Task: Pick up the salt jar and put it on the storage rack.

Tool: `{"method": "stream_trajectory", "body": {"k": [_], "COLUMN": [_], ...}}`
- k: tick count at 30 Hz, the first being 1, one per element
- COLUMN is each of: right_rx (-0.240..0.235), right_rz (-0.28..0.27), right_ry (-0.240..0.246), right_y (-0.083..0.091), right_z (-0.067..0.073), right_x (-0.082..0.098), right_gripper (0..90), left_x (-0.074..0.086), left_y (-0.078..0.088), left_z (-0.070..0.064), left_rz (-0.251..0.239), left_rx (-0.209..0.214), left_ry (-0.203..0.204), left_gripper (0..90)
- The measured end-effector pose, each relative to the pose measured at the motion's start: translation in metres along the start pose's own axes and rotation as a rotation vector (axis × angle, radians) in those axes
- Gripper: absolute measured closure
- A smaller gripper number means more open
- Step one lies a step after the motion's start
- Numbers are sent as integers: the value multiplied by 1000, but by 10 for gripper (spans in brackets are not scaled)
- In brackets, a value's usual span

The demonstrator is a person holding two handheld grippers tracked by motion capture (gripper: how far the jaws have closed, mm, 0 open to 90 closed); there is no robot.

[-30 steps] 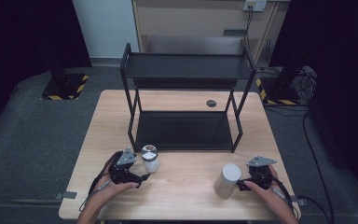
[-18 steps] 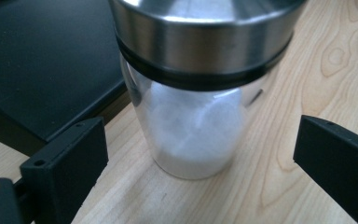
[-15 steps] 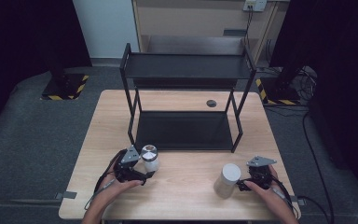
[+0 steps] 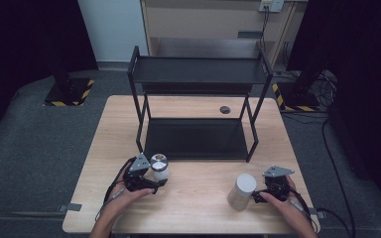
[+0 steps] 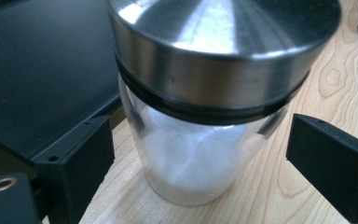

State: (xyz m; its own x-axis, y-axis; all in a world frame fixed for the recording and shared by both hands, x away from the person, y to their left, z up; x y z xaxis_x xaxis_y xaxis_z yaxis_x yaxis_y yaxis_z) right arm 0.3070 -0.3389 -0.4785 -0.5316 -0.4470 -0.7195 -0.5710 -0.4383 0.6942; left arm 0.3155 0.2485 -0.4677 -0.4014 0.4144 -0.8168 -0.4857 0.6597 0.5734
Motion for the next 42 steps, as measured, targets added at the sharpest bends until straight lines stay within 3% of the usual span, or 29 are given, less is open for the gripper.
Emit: {"method": "stream_trajectory", "body": {"k": [9,17,42], "right_rx": [0,3,3], "right_rz": [0,0,0], "right_ry": [0,-2,-2], "right_y": [0,0,0], "right_z": [0,1,1], "right_x": [0,0,0], "right_gripper": [12,12,12], "left_x": [1,4,10], "left_y": [-5,-7,-14], "left_z": [1,4,9], "left_rz": [-7,-35,-69], "left_rx": [9,20,30], "left_ry": [-1,1,20], "left_gripper": [78,157,273]}}
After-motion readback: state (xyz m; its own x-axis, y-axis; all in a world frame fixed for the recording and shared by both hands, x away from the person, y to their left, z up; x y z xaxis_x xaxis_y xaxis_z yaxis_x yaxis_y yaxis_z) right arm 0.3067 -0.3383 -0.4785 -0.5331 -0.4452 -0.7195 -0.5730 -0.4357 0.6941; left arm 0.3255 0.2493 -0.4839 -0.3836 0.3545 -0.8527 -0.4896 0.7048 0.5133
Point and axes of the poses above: each handheld gripper's, and its own axes: y roughly backward along the jaws, x roughly out of its underside, z roughly to its left, the point moved 4 cm from there along -y, roughly forward along the jaws, and after that the axes turned 2 degrees about x, right-handed, at the moved point
